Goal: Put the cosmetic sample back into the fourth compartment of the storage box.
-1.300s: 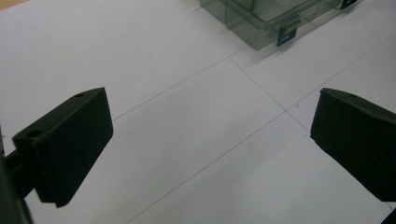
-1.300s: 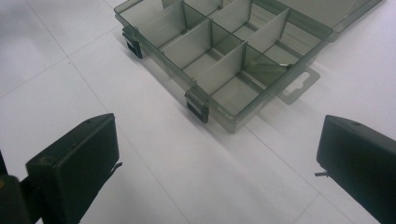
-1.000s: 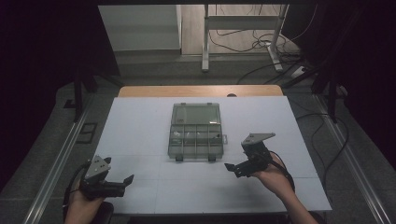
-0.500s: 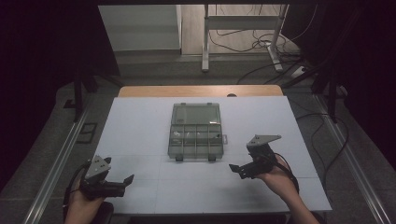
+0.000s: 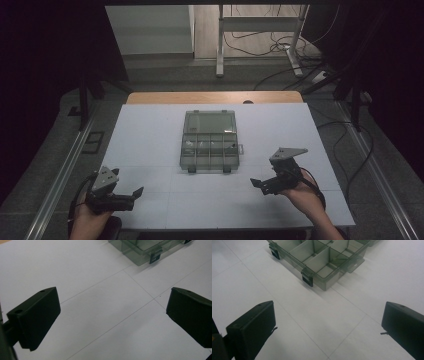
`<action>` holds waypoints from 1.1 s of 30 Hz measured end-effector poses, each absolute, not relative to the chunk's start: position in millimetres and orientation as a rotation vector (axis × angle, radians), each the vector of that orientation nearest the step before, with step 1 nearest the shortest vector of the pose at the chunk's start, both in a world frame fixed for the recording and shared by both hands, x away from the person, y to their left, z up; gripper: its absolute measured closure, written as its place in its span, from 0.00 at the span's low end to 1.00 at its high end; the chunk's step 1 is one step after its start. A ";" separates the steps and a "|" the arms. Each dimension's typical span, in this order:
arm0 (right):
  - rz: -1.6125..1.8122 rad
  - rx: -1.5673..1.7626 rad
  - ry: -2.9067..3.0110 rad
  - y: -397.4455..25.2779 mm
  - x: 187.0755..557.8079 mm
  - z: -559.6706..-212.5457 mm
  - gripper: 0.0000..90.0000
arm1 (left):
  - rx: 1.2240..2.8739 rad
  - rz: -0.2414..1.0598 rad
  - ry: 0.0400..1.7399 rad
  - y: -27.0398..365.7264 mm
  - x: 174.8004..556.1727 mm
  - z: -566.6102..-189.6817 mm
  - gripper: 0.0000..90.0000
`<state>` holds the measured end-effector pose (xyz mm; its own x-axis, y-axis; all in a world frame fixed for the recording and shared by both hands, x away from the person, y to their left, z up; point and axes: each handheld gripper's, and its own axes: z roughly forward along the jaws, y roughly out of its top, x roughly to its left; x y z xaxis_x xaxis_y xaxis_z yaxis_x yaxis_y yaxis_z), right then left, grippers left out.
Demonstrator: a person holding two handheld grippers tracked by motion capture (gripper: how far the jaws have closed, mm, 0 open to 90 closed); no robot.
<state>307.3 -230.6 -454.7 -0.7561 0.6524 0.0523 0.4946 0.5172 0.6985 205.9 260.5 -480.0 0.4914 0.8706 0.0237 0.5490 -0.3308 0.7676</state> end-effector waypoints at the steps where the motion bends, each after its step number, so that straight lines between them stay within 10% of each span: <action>1: 1.066 0.976 2.541 -230.6 307.3 -454.7 0.00 | 2.022 0.575 1.166 260.5 205.9 -480.0 0.00; 33: 1.037 1.071 2.465 -271.6 288.0 -454.0 0.00 | 2.024 0.579 1.169 260.4 205.7 -480.1 0.00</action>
<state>288.0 -271.6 -454.0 -0.6943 0.7184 0.0427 0.5328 0.4731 0.7017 205.7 260.4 -480.1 0.4888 0.8720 0.0269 0.5501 -0.3321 0.7662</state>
